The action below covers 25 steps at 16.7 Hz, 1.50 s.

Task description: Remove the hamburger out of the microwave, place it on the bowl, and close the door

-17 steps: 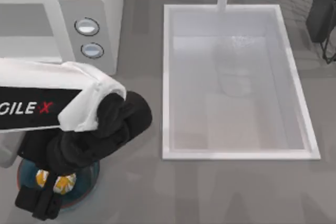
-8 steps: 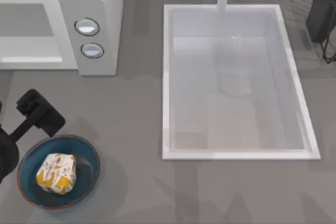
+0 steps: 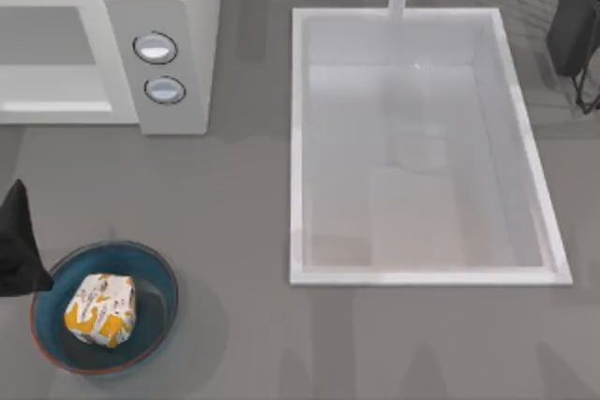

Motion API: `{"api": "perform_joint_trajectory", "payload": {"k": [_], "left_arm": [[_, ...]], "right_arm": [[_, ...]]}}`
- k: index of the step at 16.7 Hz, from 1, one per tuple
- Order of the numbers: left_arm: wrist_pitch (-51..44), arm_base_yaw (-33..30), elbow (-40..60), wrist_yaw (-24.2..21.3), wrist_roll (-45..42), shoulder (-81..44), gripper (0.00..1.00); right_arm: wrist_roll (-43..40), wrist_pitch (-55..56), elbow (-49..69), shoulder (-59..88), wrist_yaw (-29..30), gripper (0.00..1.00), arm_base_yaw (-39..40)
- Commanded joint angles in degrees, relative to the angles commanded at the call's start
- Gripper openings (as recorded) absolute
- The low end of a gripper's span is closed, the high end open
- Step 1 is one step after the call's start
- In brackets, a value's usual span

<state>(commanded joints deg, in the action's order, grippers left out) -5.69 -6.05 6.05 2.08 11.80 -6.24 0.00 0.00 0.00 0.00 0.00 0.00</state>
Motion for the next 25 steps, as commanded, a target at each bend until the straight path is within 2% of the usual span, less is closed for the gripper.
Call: {"api": "perform_joint_trajectory", "payload": {"k": [4, 10, 23, 25], "left_arm": [[4.98, 5.19, -5.24, -1.84, -10.25, 5.93, 1.00], [5.69, 6.05, -6.05, -2.08, -11.80, 6.24, 1.00], [5.69, 6.05, -6.05, -2.08, -11.80, 6.24, 0.02], [5.69, 6.05, -6.05, -2.08, -11.80, 6.24, 0.00]], "right_arm": [[0.00, 0.00, 0.00, 0.00, 0.00, 1.00, 0.00], [0.00, 0.00, 0.00, 0.00, 0.00, 1.00, 0.00], [0.00, 0.00, 0.00, 0.00, 0.00, 1.00, 0.00], [0.00, 0.00, 0.00, 0.00, 0.00, 1.00, 0.00]]}}
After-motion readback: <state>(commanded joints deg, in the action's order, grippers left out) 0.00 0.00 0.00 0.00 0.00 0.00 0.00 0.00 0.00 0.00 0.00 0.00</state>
